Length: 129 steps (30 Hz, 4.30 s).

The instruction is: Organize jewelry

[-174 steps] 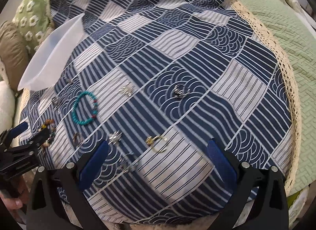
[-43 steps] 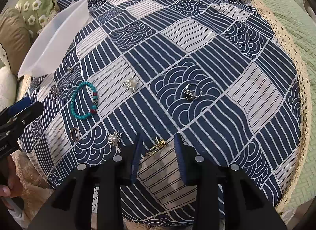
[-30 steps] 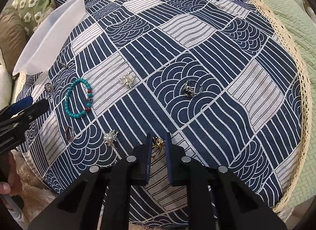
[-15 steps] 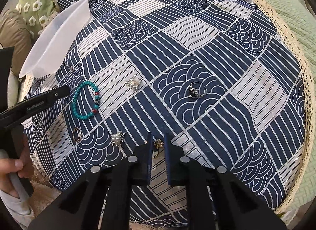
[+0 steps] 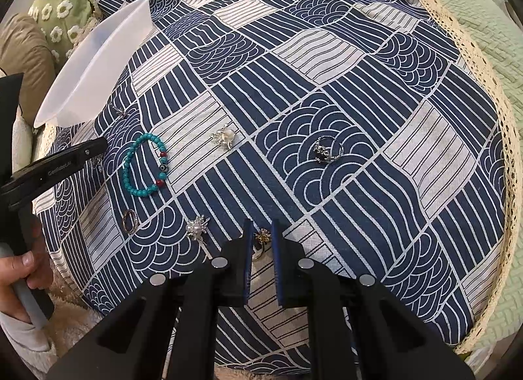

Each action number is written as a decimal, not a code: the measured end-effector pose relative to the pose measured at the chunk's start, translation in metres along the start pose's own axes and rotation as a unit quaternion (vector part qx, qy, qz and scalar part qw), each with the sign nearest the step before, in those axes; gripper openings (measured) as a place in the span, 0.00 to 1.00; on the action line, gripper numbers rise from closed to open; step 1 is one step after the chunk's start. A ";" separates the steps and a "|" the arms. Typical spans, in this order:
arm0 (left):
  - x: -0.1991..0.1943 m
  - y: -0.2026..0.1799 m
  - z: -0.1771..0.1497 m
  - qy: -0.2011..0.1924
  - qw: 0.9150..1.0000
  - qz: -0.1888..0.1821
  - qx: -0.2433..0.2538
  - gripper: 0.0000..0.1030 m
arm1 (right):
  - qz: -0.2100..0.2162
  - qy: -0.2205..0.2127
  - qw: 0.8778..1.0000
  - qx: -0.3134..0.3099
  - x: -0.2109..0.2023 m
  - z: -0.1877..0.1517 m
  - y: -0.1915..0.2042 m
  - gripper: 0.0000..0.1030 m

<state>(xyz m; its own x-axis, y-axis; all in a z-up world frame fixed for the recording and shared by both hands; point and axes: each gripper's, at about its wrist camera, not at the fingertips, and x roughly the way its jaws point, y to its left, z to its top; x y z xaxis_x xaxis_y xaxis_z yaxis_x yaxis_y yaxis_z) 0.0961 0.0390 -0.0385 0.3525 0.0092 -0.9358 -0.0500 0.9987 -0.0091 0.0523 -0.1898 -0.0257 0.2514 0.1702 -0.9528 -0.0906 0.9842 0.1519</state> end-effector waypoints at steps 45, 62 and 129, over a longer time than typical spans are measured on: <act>-0.150 0.067 0.075 -0.150 0.988 -0.027 0.010 0.20 | 0.110 -0.120 0.979 -0.121 -0.080 0.105 0.157 0.09; -0.026 0.157 0.119 -0.049 0.997 0.063 -0.020 0.20 | 0.084 -0.033 0.980 -0.179 0.055 0.167 0.261 0.09; 0.004 -0.032 0.043 -0.010 1.000 -0.005 0.028 0.78 | -0.061 0.021 0.998 -0.005 0.024 0.068 -0.017 0.28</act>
<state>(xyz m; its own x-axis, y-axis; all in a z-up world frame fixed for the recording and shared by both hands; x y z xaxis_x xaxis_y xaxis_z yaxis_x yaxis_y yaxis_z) 0.1391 0.0094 -0.0266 0.3710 -0.0007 -0.9286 0.0067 1.0000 0.0019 0.1256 -0.1988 -0.0328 0.2199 0.0474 -0.9744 -0.0720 0.9969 0.0322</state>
